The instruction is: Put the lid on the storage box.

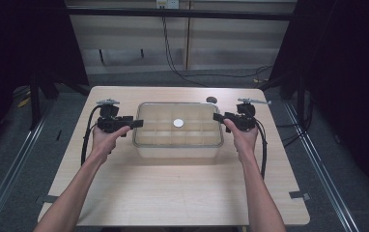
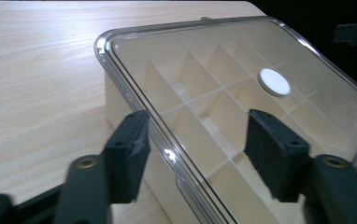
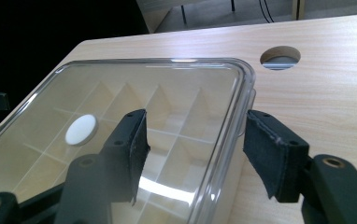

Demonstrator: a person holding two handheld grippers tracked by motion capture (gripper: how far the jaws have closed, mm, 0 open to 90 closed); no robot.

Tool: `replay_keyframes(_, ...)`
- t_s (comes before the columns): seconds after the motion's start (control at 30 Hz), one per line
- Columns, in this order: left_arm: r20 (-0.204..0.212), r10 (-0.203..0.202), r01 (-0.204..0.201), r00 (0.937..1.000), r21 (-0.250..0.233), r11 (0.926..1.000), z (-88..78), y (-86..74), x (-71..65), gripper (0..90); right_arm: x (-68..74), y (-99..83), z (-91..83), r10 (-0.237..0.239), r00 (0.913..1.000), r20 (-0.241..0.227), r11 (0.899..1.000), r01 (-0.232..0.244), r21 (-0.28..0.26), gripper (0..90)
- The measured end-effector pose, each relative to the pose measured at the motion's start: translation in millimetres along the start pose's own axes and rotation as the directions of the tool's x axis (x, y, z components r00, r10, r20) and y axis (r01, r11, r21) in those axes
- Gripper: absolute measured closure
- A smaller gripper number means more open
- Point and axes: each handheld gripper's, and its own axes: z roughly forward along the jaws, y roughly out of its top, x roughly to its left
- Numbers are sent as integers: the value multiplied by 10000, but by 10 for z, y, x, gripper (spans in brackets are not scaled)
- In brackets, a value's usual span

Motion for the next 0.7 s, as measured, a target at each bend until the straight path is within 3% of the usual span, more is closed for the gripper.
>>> replay_keyframes(0.23, -62, 227, -228, 9997, -93, 9997, -140, -77, -97, 480, 121, -81, -140, -317, 9990, -317, 9994, 314, -111, 391)
replay_keyframes(0.37, -59, 363, -364, 9993, -143, 9992, -237, -129, -136, 431, 173, -152, -263, -353, 9980, -515, 9988, 335, -367, 382)
replay_keyframes(0.5, -153, 511, -513, 9986, -121, 9986, -327, -188, -182, 403, 215, -223, -409, -781, 9964, -339, 9966, 771, -307, 370)
replay_keyframes(0.7, -91, 638, -639, 9979, -120, 9979, -434, -286, -230, 387, 217, -319, -577, -943, 9948, -373, 9951, 931, -323, 357)
